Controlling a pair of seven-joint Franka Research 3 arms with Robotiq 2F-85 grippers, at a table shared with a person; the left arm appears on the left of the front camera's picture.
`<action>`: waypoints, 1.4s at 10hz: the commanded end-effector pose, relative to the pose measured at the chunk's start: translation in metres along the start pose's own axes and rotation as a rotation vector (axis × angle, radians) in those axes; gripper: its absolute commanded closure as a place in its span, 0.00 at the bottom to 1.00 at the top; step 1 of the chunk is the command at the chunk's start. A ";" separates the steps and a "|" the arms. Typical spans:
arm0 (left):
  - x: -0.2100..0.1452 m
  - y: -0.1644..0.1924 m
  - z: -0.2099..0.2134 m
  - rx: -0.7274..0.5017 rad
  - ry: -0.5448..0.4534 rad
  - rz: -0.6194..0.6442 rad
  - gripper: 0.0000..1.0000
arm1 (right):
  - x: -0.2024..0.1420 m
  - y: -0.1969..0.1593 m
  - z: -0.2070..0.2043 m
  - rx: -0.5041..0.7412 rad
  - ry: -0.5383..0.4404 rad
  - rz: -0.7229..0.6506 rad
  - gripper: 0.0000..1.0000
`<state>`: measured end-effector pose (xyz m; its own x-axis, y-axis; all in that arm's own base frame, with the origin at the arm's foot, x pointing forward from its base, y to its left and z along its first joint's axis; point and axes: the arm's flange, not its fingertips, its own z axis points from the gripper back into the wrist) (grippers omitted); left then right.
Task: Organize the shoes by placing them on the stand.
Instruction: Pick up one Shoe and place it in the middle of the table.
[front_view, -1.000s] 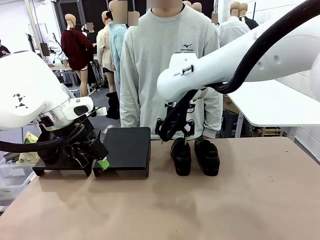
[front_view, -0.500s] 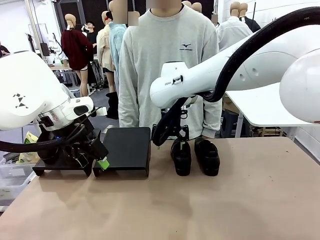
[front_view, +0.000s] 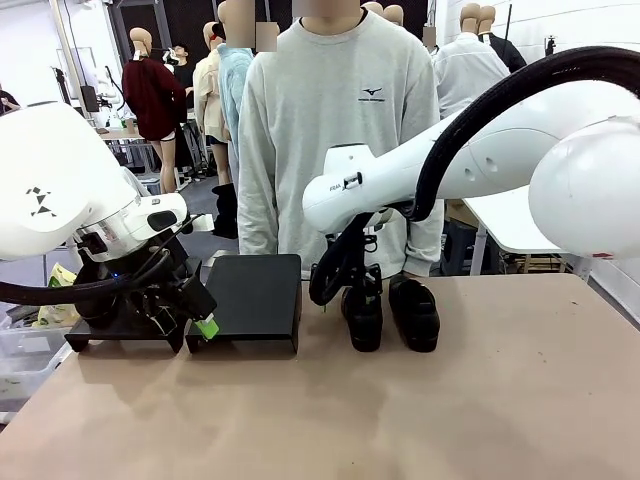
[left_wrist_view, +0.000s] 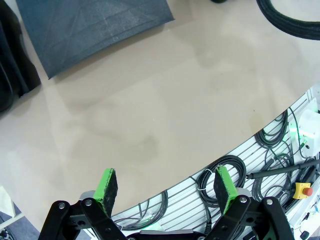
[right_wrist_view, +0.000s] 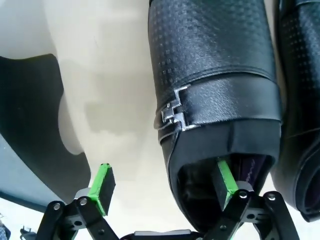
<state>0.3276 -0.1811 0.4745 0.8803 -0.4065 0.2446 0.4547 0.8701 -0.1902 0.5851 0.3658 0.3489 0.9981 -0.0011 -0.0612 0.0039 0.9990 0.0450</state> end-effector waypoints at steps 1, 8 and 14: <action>0.000 0.001 0.000 -0.006 -0.001 0.004 0.00 | 0.005 0.004 -0.001 -0.019 0.007 0.010 0.21; 0.000 0.001 0.000 -0.006 -0.001 0.004 0.00 | 0.004 0.002 0.001 -0.047 0.031 -0.026 1.00; 0.000 0.001 0.000 -0.006 -0.001 0.004 0.00 | -0.028 -0.001 0.047 -0.068 0.005 -0.075 1.00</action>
<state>0.3276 -0.1811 0.4744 0.8804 -0.4065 0.2445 0.4546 0.8702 -0.1902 0.5814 0.3658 0.3689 0.9947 -0.0406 -0.0939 0.0416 0.9991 0.0087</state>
